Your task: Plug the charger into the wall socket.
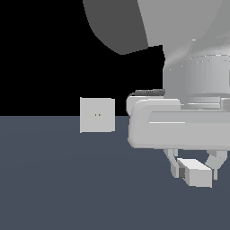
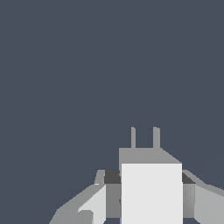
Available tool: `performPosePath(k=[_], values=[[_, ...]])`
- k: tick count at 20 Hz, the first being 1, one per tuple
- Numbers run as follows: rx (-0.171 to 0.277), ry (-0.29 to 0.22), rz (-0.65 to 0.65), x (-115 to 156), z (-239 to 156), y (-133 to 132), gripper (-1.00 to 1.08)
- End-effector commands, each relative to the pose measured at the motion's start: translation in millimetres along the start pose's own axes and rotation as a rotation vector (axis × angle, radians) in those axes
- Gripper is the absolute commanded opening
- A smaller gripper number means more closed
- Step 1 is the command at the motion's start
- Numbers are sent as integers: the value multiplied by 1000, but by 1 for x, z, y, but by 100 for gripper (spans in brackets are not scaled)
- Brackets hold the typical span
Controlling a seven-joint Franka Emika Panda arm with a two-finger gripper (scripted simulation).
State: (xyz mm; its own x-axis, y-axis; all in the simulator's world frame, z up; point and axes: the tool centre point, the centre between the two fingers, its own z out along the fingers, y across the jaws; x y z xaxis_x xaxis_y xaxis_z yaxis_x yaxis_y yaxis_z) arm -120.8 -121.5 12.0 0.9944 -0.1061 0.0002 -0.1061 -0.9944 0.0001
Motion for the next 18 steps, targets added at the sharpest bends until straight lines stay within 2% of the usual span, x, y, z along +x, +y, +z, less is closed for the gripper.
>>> performPosePath(k=[1,6,10,14,18], values=[[0,0,0,0,0,0,-100],[0,0,-3,1,-1,-1,-100],[0,0,-26,8,-7,-13,-100],[-1,0,-71,20,-20,-35,-100],[-3,0,-139,38,-40,-70,-100]])
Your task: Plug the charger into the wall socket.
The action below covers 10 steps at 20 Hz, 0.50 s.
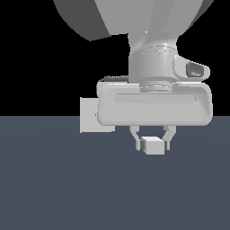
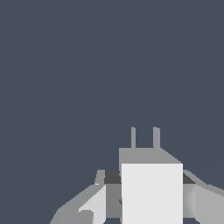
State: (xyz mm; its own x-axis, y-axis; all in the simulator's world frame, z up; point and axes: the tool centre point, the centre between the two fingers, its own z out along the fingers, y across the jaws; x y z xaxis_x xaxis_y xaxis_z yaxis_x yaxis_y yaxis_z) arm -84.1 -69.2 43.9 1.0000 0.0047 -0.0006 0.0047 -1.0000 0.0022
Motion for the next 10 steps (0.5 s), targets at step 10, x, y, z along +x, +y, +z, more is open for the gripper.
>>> performPosePath(k=[10], values=[[0,1,-179,48,-51,-92,-100]])
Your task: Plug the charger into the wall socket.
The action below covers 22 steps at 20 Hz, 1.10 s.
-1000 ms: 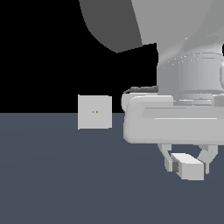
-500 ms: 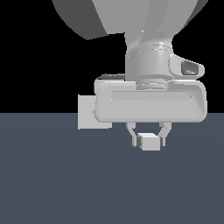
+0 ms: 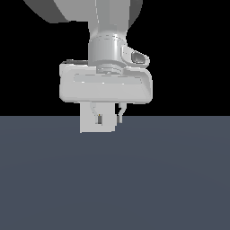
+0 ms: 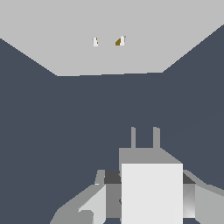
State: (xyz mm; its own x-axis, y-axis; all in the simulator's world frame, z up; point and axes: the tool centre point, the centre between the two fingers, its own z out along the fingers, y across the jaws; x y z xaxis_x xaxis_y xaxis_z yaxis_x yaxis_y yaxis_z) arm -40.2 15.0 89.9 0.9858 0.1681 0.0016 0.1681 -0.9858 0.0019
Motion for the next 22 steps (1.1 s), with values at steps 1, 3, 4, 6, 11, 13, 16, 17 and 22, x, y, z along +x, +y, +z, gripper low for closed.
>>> performPosePath(k=[1,3,4,6,11,13,16,17,22], values=[[0,-1,-23,7,-6,-11,-100],[1,-1,-34,11,-9,-16,-100],[1,-1,-37,12,-10,-18,-100],[2,-1,-39,12,-10,-19,-100],[2,-1,-39,12,-10,-19,-100],[2,-1,-39,14,-10,-19,-100],[2,-1,-39,19,-10,-19,-100],[2,-1,-39,21,-10,-19,-100],[2,-1,-39,38,-10,-20,-100]])
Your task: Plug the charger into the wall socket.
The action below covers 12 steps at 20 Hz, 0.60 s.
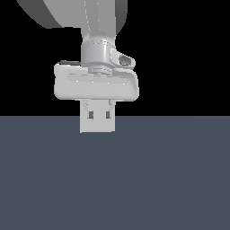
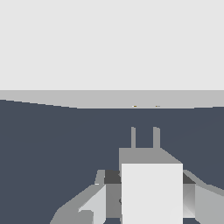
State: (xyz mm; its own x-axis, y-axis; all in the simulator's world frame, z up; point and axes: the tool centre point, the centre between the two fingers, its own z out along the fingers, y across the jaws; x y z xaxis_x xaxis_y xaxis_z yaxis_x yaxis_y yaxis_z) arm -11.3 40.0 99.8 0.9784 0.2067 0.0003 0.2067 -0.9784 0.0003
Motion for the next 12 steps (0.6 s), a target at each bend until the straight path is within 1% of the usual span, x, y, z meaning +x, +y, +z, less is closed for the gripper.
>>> performPosePath(k=[1,6,12], values=[[0,0,0,10,0,0,-100],[0,0,0,24,0,0,-100],[0,0,0,30,0,0,-100]])
